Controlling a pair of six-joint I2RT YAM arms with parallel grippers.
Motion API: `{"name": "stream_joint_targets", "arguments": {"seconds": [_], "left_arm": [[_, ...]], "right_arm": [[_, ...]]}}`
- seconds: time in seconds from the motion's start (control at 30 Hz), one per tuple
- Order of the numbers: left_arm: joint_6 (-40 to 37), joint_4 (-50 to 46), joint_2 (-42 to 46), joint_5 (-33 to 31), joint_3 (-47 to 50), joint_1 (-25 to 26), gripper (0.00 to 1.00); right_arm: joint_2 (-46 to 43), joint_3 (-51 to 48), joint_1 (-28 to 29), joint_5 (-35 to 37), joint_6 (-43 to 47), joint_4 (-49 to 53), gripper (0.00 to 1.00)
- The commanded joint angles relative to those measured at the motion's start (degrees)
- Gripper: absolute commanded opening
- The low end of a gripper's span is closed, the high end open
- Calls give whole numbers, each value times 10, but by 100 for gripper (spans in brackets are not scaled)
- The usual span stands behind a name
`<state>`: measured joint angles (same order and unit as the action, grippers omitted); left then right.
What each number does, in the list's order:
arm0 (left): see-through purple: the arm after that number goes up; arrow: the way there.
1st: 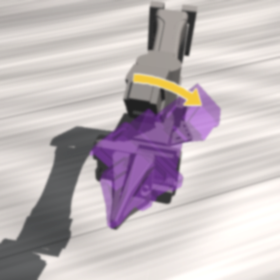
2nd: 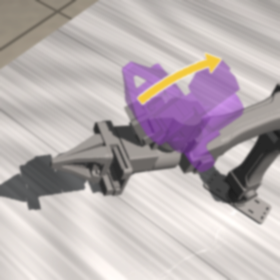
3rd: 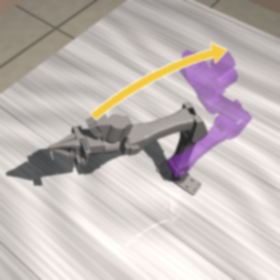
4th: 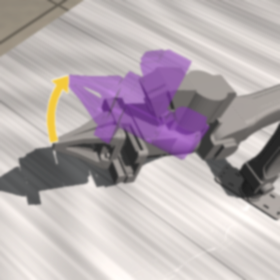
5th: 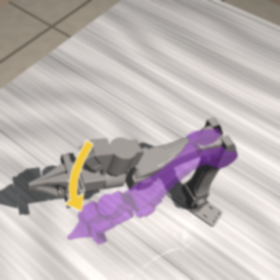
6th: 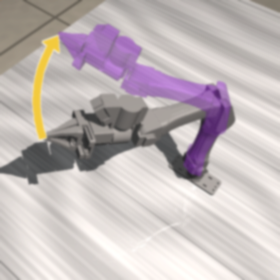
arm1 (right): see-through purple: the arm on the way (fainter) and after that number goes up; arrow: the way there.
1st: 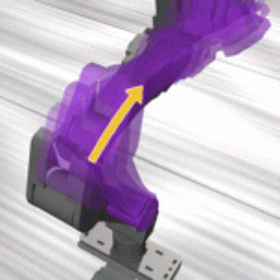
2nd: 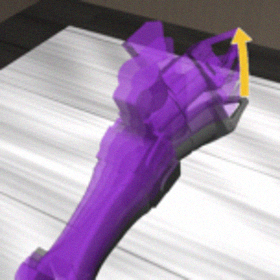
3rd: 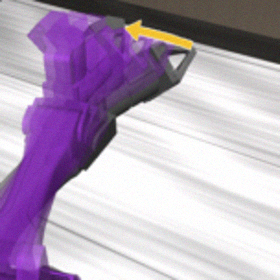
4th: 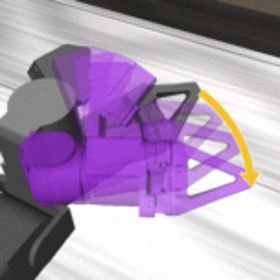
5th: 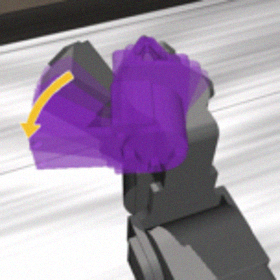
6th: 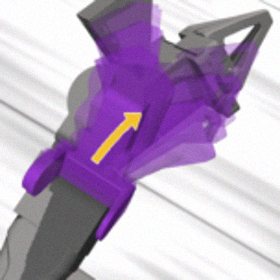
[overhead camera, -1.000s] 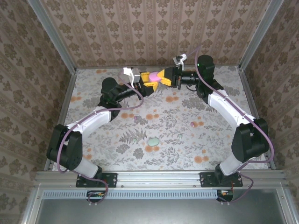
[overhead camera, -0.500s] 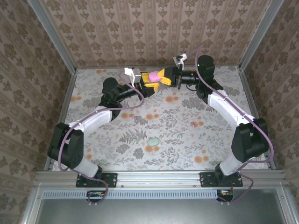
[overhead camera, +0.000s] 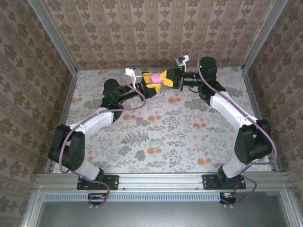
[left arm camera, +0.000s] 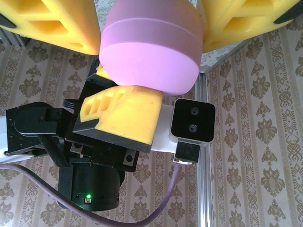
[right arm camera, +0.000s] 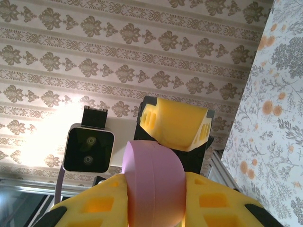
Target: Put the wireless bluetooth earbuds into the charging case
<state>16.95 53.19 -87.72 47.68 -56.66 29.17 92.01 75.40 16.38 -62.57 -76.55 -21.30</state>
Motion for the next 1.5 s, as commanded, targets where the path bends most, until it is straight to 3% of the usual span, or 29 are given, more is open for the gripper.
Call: {"name": "stream_joint_targets", "arguments": {"seconds": [0.0, 0.6, 0.8, 1.1, 1.47], "left_arm": [[10, 22, -6, 6, -20, 2, 51], [18, 28, -9, 2, -21, 2, 52], [18, 24, -11, 9, -22, 2, 43], [9, 17, -10, 14, -21, 3, 51], [4, 12, -10, 15, -23, 3, 39]], "right_arm": [[8, -2, 3, 1, -2, -23, 19], [10, -2, 4, -1, -3, -27, 19], [11, -1, 4, -1, -17, -47, 19], [11, -2, 6, 0, -24, -51, 19], [11, -6, 7, 1, -24, -50, 20]]}}
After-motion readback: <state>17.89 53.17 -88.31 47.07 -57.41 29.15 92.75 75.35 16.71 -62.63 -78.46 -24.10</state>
